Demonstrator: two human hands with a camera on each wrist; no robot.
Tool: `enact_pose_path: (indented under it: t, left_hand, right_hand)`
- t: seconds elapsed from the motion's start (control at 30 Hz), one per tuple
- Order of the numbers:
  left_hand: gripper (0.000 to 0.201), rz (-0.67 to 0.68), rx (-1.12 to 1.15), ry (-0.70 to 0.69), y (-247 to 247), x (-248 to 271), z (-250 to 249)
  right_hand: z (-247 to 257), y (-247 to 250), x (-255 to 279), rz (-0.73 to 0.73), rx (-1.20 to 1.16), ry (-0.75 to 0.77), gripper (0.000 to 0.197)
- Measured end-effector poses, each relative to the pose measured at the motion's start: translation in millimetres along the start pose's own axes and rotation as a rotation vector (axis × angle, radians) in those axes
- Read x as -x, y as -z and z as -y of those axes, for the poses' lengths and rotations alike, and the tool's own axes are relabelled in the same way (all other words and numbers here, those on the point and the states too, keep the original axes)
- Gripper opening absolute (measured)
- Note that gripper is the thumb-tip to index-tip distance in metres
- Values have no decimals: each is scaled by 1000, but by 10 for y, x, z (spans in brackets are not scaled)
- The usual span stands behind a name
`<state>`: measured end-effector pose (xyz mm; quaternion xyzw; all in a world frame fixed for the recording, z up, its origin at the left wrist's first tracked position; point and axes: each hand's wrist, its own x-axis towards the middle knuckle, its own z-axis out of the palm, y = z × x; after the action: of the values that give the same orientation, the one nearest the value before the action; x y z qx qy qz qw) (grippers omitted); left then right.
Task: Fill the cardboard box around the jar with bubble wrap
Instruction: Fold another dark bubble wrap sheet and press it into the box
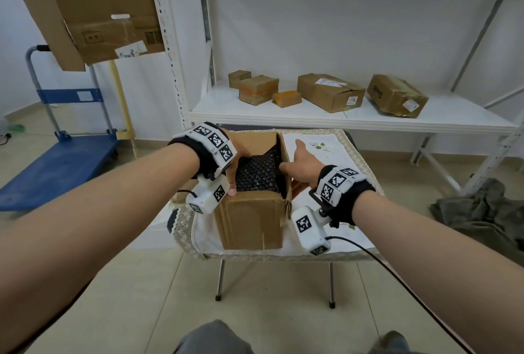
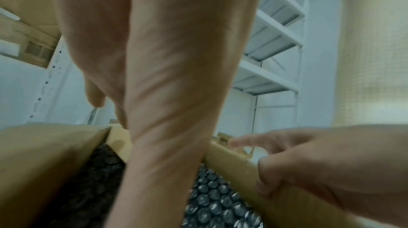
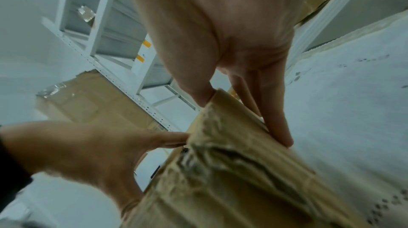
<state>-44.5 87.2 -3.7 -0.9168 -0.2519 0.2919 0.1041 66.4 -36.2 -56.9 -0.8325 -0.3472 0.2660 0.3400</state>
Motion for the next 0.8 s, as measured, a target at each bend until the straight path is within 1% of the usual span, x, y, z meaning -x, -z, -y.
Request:
enact_pose_path:
  t: [0.03,0.1,0.2,0.3,0.43,0.47,0.57,0.67,0.7,0.73,0.8]
  left_hand:
    - [108,-4,-7,-3,55,41,0]
    - [110,-20,78,-23,168,108,14]
    - [119,-70,178,-87,274,109,-60]
    - [119,-88,202,-155,257,-27,-348]
    - [115,-127,263,-247,165,-162,-752]
    - [113,-139,293,-256,127,-201,-819]
    - [114,-156,406,-251,1,-314,-913]
    - [118,-121,520,-253,-42,-384,-872]
    - [120,-110,525,-248,-34,-387,-864]
    - [121,-102,516,-243,-21,-388,-864]
    - [125,-108,481,-232,-9,-382,-883]
  right_hand:
    - [2,43,13,-15,-15,19,80]
    - [-22,183,52,-32,-52,37,76]
    - [-143,429,122,-80,-48,4,72]
    - [-368,639,211,-131,-17,-28,72]
    - [-717,804,312,-138,47,-72,75]
    - [-808,818,327,-136,34,-85,74]
    - [-1012,827,387,-105,-99,-146,71]
    - [-1143,863,394,-96,-226,-229,75]
    - [-1167,899,377,-134,-225,-236,76]
    - [-1180,942,357,-205,-187,-229,73]
    - [-1145,1054,328,-413,-111,-169,58]
